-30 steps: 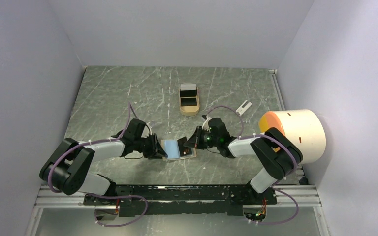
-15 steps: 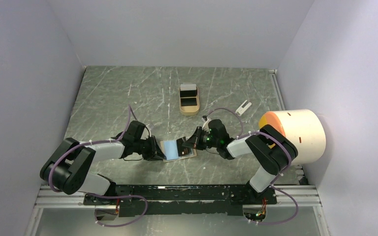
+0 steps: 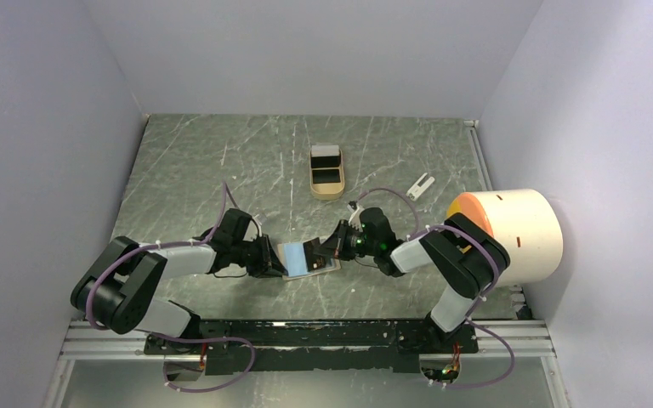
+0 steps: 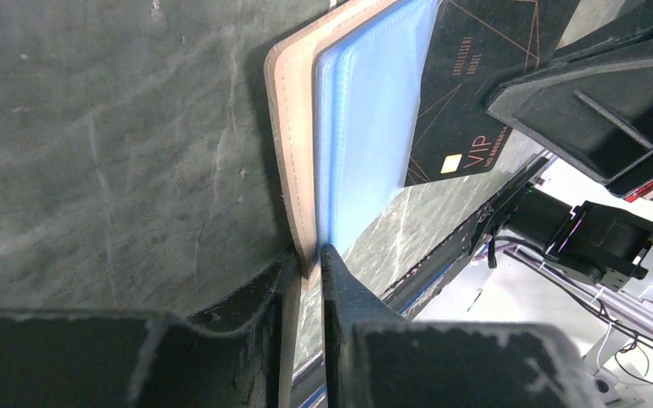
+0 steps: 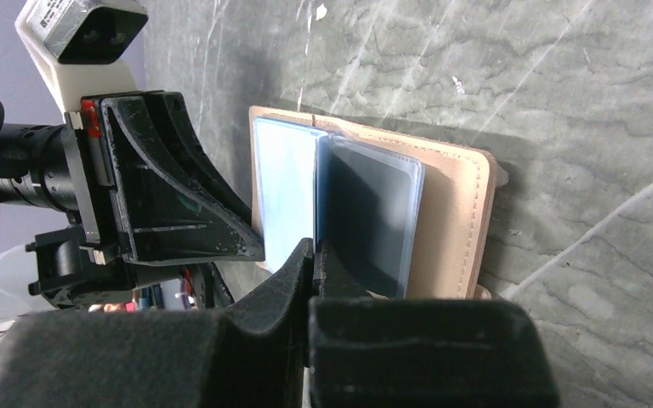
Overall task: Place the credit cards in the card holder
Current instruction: Insert the credit card into the card holder.
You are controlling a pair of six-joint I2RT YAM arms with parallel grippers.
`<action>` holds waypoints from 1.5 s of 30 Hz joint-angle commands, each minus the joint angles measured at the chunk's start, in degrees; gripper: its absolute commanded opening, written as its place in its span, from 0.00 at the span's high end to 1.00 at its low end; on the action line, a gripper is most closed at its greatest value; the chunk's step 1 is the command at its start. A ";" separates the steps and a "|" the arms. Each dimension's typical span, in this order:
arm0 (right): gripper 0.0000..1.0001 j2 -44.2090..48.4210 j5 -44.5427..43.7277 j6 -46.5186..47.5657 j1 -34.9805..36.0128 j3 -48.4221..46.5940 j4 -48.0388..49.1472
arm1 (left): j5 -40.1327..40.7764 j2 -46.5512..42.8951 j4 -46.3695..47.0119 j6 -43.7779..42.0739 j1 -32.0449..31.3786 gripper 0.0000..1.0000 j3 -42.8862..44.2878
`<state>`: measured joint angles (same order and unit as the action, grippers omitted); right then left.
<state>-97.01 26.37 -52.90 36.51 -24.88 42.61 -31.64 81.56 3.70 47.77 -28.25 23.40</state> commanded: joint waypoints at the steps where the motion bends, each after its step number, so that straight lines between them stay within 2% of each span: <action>1: 1.00 -0.91 1.04 -0.08 0.40 0.47 -0.34 | -0.38 0.96 1.62 -0.33 -0.40 0.80 -0.02; 11: 1.00 3.12 -2.26 -2.53 0.59 3.32 -0.46 | -0.30 1.06 1.39 -0.31 -0.40 0.80 0.23; 14: 1.00 1.73 -1.10 -2.29 0.84 2.31 -0.16 | -0.40 1.10 1.76 -0.14 -0.40 0.81 -0.12; 22: 1.00 -2.52 0.35 -5.57 1.12 3.03 8.06 | -0.76 0.84 2.04 0.10 -0.40 0.81 0.07; 33: 1.00 -3.91 0.71 -5.63 0.48 1.67 10.13 | -1.41 1.06 1.62 -0.28 -0.38 0.81 0.57; 40: 1.00 -4.18 3.29 -3.32 -1.28 0.06 9.78 | -1.64 0.97 1.53 -0.63 -0.39 0.81 0.47; 45: 1.00 -4.44 5.07 5.00 -1.71 -3.02 3.32 | -1.61 0.77 0.89 -0.99 -0.39 0.81 0.70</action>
<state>-100.44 29.52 -55.11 35.18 -24.84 49.43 -32.36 82.15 4.36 47.77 -28.25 23.40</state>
